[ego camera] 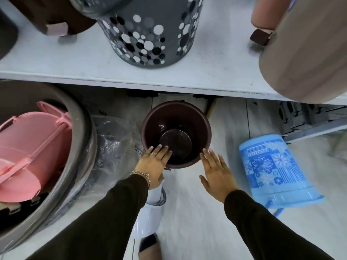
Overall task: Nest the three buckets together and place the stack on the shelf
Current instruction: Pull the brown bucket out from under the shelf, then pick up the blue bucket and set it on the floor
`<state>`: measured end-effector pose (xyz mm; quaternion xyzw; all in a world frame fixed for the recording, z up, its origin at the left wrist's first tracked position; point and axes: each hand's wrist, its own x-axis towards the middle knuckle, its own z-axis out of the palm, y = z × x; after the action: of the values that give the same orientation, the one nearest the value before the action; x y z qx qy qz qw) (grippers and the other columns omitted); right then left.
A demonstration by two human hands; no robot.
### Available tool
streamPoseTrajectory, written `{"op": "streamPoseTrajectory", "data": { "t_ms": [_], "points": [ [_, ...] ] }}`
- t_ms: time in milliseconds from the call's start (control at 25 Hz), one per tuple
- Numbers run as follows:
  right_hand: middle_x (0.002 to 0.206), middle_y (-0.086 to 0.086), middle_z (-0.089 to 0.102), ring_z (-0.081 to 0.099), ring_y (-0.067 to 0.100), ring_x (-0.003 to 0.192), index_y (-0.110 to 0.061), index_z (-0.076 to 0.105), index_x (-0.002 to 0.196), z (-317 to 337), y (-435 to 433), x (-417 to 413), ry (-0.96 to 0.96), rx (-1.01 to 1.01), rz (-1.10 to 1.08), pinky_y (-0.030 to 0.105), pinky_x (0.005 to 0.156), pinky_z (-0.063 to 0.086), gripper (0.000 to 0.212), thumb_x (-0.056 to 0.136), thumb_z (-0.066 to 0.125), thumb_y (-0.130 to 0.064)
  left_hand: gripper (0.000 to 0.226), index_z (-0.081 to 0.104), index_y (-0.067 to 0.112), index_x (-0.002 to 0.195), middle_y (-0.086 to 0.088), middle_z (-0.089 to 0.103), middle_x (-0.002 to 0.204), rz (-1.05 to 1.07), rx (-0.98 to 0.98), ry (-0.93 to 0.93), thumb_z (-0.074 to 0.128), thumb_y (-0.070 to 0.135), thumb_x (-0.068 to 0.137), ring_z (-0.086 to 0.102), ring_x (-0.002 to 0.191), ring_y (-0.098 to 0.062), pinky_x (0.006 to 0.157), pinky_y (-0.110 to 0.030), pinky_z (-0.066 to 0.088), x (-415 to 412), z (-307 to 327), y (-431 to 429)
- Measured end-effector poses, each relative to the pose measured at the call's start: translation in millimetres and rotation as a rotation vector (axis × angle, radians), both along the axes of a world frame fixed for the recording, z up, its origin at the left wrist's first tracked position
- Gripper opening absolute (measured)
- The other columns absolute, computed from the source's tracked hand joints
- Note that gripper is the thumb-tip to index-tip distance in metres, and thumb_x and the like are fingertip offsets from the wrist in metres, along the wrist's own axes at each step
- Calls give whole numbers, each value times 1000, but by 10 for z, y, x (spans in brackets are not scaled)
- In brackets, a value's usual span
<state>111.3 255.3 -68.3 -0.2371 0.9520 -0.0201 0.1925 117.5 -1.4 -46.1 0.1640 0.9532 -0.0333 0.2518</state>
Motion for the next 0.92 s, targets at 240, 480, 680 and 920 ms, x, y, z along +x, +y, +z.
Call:
{"op": "streamPoseTrajectory", "data": {
  "t_ms": [240, 480, 680, 920],
  "points": [
    [169, 11, 3, 2, 30, 156, -9, 8, 160, 216, 1039, 202, -59, 118, -92, 46, 127, 5, 74, 100, 41, -37, 76, 13, 19, 154, -5, 14, 163, 36, 95, 64, 52, 24, 88, 6, 152, -25, 122, -41, 4, 327, 110, 1025],
    [169, 9, 5, 5, 27, 156, -9, 9, 160, 135, 2828, 428, -148, 270, -291, 44, 127, 9, 79, 94, 51, -24, 64, 21, 23, 152, 0, 22, 162, 128, 249, -27, 46, 24, 93, 14, 151, -22, 123, -36, 11, 689, -247, 2679],
    [149, 10, 45, 51, 36, 129, -21, 36, 148, -260, 3982, 394, -154, 20, -540, 46, 109, 41, 61, 92, 58, -12, 70, 22, 24, 152, 0, 32, 157, 396, 425, -230, 52, 43, 93, 33, 143, -23, 116, -35, 31, 750, -758, 4007],
    [106, 3, 67, 64, 30, 88, -22, 52, 111, -374, 4469, 221, 13, -280, -565, 32, 66, 46, 16, 97, 58, -29, 50, 37, 23, 133, -8, 58, 130, 960, 658, -157, 61, 29, 90, 62, 108, -31, 91, -41, 53, 666, -864, 4675]
  ]
}}
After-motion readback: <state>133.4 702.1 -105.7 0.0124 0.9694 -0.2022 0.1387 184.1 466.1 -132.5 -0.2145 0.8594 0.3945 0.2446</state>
